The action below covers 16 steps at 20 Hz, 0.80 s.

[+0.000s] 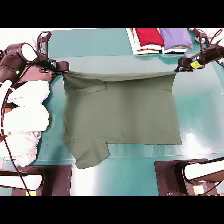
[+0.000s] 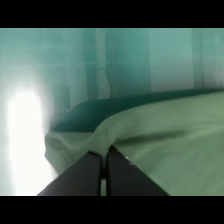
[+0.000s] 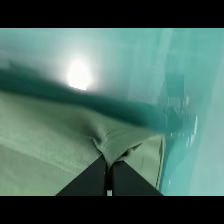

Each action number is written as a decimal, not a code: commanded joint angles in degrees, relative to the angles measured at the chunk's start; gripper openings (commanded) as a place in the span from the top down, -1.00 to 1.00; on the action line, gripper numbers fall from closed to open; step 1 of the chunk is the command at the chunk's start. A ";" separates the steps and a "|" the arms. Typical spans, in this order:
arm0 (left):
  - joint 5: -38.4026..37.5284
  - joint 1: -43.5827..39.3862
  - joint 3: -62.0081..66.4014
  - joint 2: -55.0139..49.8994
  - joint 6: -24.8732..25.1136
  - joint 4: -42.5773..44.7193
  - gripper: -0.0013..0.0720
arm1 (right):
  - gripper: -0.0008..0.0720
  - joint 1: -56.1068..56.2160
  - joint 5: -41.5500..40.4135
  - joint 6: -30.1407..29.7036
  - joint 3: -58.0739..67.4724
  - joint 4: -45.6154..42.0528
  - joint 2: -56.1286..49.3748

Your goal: Fold the shirts.

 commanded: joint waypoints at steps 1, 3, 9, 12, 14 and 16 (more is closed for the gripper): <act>-2.93 2.91 2.19 -2.12 0.04 -0.59 0.89 | 0.94 -1.18 1.09 0.20 6.23 0.33 -3.98; -10.03 4.50 1.55 -2.16 2.01 -2.47 0.89 | 0.94 -2.27 3.10 0.11 4.48 0.24 -2.71; -11.87 1.36 -9.20 -2.16 7.04 -5.11 0.89 | 0.94 -2.67 -0.70 -0.37 -13.94 0.22 3.50; -11.23 0.57 -14.23 -2.16 7.06 -5.88 0.89 | 0.94 -2.56 -3.41 -0.37 -21.94 0.33 6.08; -11.61 0.57 -16.35 -2.14 7.06 -6.21 0.89 | 0.93 -2.58 -4.48 -0.37 -25.75 0.31 7.39; -11.91 0.57 -16.57 -1.84 6.54 -6.27 -0.08 | 0.51 -2.58 -4.68 -0.35 -28.28 0.37 8.37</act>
